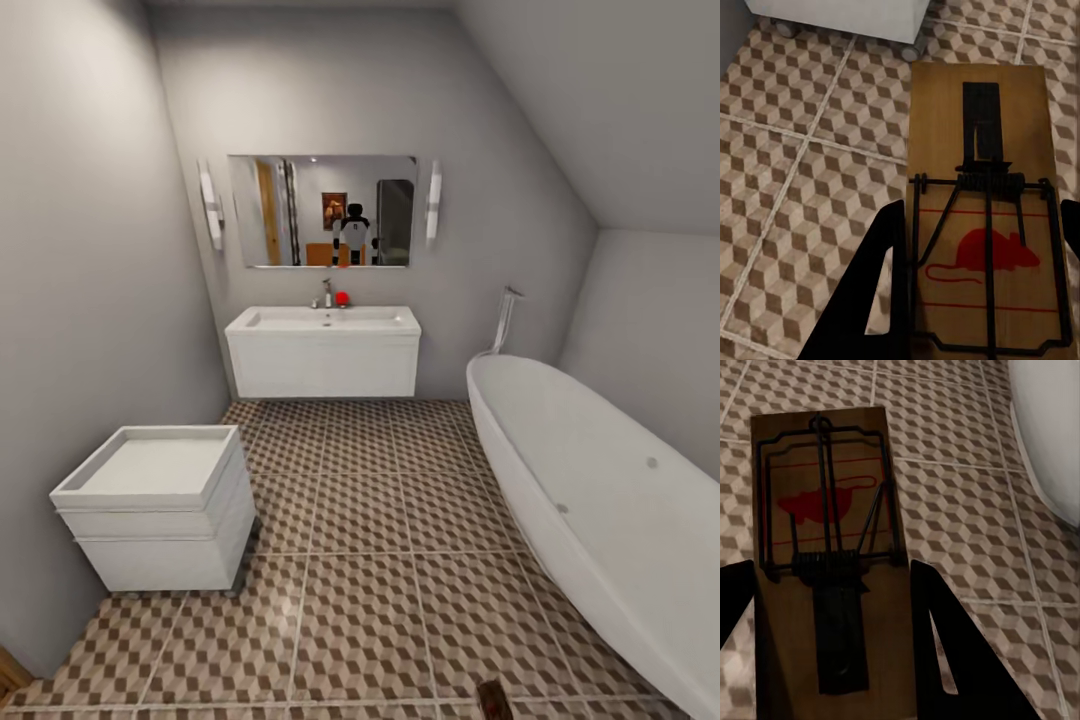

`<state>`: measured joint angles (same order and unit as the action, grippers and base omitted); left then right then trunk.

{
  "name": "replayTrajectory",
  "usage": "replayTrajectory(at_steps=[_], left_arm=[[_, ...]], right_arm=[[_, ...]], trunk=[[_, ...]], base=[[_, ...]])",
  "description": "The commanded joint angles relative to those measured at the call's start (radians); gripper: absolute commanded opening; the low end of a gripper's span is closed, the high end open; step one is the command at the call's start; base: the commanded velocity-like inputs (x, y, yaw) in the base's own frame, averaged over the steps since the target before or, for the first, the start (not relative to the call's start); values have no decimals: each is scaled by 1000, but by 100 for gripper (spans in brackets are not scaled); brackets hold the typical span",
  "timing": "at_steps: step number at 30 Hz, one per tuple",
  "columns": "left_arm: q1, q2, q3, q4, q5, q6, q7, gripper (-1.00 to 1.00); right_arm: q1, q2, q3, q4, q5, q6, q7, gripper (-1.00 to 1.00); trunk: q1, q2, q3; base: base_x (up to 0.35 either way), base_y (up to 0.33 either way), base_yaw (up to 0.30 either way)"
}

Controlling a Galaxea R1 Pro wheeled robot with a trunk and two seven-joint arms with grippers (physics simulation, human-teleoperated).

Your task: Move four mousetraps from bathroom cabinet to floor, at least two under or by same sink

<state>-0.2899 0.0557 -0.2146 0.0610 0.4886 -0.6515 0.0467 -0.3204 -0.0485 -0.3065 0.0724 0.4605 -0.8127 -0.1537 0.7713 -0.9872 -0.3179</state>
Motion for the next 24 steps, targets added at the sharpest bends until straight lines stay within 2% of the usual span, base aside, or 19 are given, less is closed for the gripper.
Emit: replayTrajectory(at_steps=[1,19,24], left_arm=[[-2,0,-8,3,-1,-5,7,-100],[-2,0,-8,3,-1,-3,7,-100],[-2,0,-9,3,0,34,8,-100]], right_arm=[[-2,-1,-3,4,7,-5,-5,-100],[-2,-1,1,4,13,-5,-3,-100],[-2,-1,1,4,12,-5,-4,-100]], trunk=[[1,-1,-1],[1,-1,-1],[1,-1,-1]], base=[[324,-109,0],[324,-105,43],[324,-100,1]])
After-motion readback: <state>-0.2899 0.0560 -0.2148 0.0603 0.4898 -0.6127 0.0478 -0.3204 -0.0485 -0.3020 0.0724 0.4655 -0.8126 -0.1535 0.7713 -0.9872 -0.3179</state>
